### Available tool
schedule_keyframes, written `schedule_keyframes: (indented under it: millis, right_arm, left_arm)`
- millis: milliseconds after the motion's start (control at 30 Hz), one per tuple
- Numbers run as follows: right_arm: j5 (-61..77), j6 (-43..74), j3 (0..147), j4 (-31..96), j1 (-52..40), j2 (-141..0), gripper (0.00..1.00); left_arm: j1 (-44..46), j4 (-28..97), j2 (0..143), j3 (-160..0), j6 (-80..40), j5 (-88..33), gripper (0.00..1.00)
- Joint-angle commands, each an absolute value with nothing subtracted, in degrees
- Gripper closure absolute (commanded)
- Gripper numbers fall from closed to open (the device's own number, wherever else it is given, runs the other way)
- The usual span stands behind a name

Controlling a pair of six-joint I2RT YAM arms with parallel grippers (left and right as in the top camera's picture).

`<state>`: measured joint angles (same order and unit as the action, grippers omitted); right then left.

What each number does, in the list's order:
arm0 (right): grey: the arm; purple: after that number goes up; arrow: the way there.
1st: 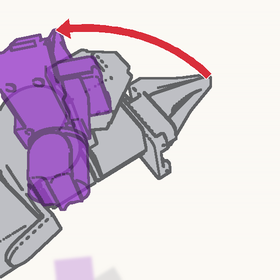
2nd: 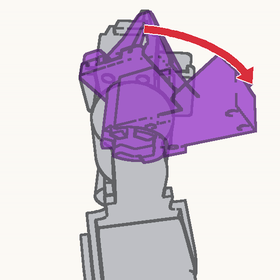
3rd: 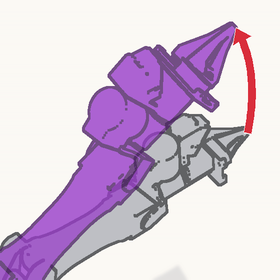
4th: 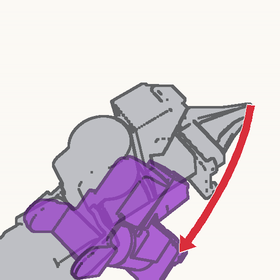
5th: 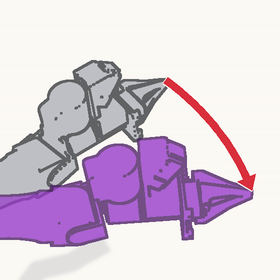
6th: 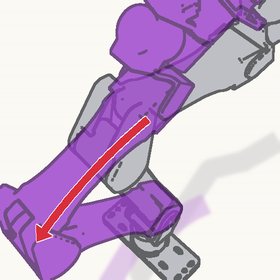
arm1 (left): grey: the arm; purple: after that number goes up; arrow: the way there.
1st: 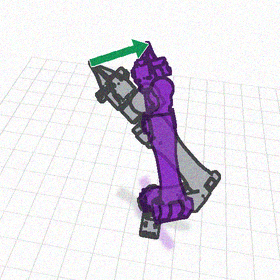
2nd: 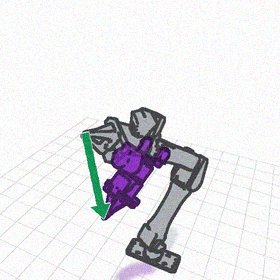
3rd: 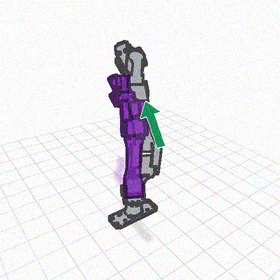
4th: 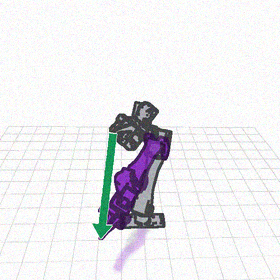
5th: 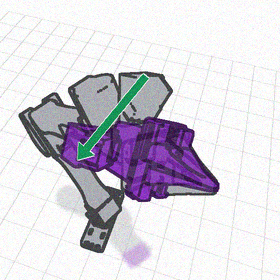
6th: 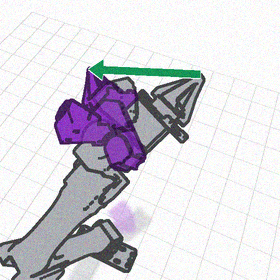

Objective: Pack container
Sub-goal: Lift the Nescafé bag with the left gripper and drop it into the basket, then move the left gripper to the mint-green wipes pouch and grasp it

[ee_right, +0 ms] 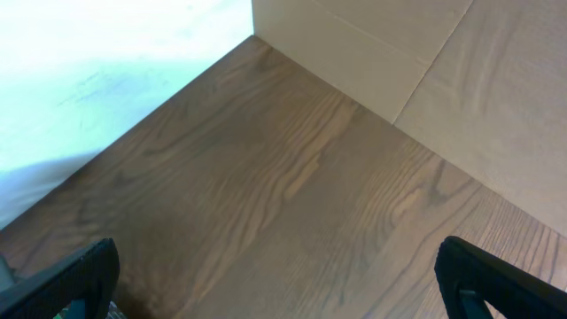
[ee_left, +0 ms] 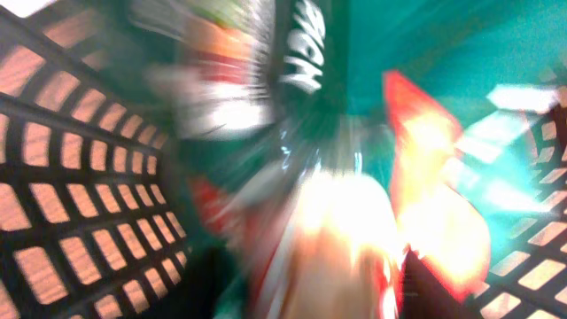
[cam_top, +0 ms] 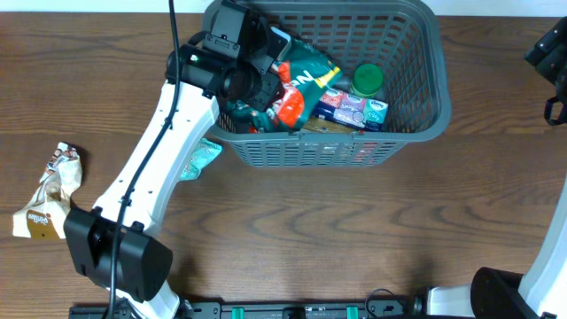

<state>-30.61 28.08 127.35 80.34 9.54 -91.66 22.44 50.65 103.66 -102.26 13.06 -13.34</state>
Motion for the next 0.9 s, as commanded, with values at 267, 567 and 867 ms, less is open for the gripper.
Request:
schedule_keyframes:
  millis: [267, 567, 867]
  right_arm:
    - [-31.16, 28.69, 127.28, 80.44, 9.78, -91.50, 0.01]
    - [-31.16, 28.67, 127.28, 80.44, 9.78, -91.50, 0.01]
    - [-31.16, 28.69, 127.28, 80.44, 9.78, -91.50, 0.01]
  left_arm:
    - [21.96, 47.05, 100.38, -106.54, 10.17, -17.96, 0.01]
    - [21.93, 48.31, 94.67, -116.44, 4.67, -4.16, 0.01]
    - [18.85, 64.16, 88.84, -118.43, -5.78, 23.11, 0.01]
